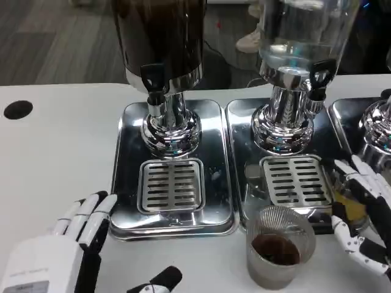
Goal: Grasp the cup under the faucet to collect the drink, then remove the cup.
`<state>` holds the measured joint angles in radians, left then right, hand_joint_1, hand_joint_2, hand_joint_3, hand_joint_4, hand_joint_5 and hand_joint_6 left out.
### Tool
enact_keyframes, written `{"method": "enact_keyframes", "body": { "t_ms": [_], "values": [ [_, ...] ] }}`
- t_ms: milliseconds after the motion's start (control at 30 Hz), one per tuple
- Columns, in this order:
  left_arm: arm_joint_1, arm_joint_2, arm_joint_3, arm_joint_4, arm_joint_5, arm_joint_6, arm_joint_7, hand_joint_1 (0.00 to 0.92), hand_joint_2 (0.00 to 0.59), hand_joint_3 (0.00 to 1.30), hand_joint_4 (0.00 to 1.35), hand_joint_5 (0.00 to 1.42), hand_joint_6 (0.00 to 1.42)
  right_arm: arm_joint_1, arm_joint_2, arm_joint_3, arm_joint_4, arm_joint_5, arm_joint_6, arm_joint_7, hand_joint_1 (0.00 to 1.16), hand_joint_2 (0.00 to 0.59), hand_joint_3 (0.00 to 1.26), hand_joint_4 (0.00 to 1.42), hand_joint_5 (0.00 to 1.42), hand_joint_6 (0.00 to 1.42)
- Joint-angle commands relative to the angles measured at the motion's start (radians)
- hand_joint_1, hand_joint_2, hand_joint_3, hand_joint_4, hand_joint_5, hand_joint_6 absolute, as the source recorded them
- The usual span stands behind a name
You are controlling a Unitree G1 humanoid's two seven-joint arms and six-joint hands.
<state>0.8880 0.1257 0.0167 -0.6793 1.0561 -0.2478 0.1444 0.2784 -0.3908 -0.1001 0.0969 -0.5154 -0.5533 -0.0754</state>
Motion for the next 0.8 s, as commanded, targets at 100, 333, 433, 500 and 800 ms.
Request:
{"method": "enact_keyframes", "body": {
  "t_ms": [100, 333, 433, 500, 800],
  "values": [
    [0.019, 0.0, 0.0, 0.012, -0.019, 0.002, 0.056, 0.0, 0.094, 0.17, 0.06, 0.13, 0.36, 0.009, -0.023, -0.034, -0.002, 0.074, 0.019, -0.003, 0.58, 0.586, 0.13, 0.0, 0.0, 0.0],
    [0.019, -0.004, -0.025, 0.03, -0.037, -0.002, 0.084, 0.0, 0.093, 0.17, 0.07, 0.14, 0.37, 0.027, -0.02, -0.028, -0.011, 0.116, 0.03, 0.012, 0.59, 0.581, 0.14, 0.01, 0.0, 0.0],
    [0.016, -0.009, -0.035, 0.026, -0.044, -0.003, 0.096, 0.0, 0.092, 0.18, 0.08, 0.15, 0.37, 0.047, -0.022, -0.028, -0.013, 0.133, 0.022, 0.019, 0.59, 0.583, 0.14, 0.01, 0.0, 0.0],
    [0.016, -0.009, -0.045, 0.027, -0.047, -0.004, 0.101, 0.0, 0.091, 0.19, 0.09, 0.16, 0.37, 0.063, -0.027, -0.032, -0.013, 0.147, 0.018, 0.026, 0.59, 0.584, 0.14, 0.01, 0.0, 0.0],
    [0.015, -0.01, -0.084, 0.025, -0.039, 0.003, 0.115, 0.0, 0.089, 0.2, 0.1, 0.17, 0.37, 0.093, -0.039, -0.054, -0.029, 0.2, 0.006, 0.052, 0.6, 0.57, 0.15, 0.02, 0.0, 0.0]
  ]
}}
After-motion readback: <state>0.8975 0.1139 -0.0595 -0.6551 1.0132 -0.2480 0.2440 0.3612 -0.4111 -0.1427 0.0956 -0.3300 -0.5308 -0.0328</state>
